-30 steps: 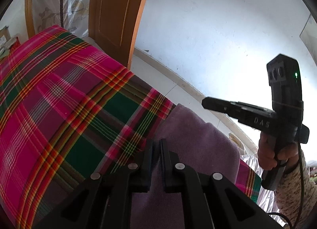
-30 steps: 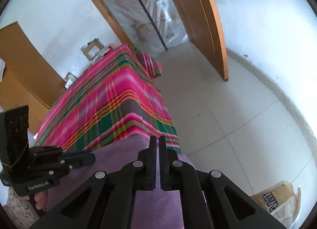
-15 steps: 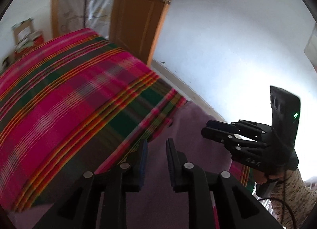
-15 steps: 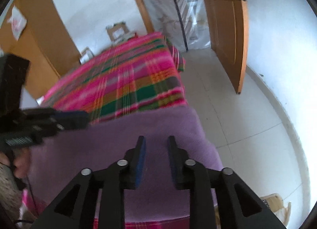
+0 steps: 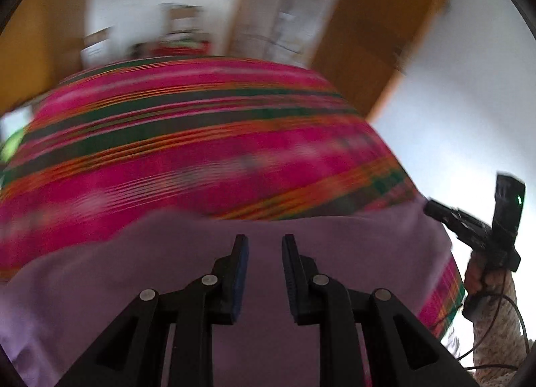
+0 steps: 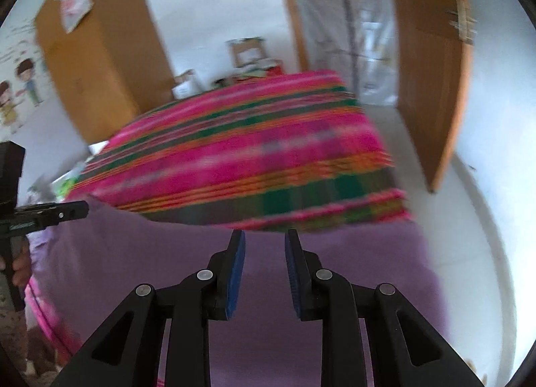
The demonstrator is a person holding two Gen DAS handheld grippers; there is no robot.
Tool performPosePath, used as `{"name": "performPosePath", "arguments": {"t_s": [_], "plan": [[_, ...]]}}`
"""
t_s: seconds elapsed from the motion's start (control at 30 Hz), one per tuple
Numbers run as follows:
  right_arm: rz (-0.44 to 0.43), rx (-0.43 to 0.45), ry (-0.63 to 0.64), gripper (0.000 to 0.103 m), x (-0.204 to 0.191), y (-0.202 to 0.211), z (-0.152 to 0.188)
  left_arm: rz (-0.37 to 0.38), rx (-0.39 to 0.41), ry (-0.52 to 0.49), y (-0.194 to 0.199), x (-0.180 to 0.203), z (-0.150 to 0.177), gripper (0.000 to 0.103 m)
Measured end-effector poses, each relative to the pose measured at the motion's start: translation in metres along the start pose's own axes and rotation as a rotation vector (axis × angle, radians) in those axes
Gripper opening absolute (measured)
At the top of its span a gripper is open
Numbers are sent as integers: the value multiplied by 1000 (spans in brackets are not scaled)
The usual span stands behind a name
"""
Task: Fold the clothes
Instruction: 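Open both grippers and release the purple fabric onto the bed, then raise both open grippers above the folded purple pants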
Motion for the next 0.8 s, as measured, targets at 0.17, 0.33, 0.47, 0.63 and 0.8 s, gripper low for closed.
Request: {"name": "performPosePath", "arguments": {"t_s": [0.17, 0.33, 0.47, 0.63, 0.8], "plan": [[-75, -63, 74, 25, -58, -39, -20, -64, 85, 262, 43, -99, 16, 22], [-145, -94, 192, 25, -122, -69, -36, -107, 115, 397, 65, -156, 32, 22], [-217, -114, 271, 25, -170, -88, -41, -137, 101, 450, 64, -178, 43, 22], [-293, -168, 290, 26, -202, -109, -43, -152, 83, 482, 52, -198, 46, 22], [-363, -225, 299, 30, -229, -129, -44, -150, 75, 529, 49, -216, 50, 22]]}}
Point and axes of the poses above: each gripper's, at about its wrist camera, not at the fingertips, and y roughly against the way its jaws point, x to its right, z to its underside, the point moved 10 cm from there along -y, roughly the way its jaws point, and after that the axes turned 7 degrees about -x, right-handed, at the moved point
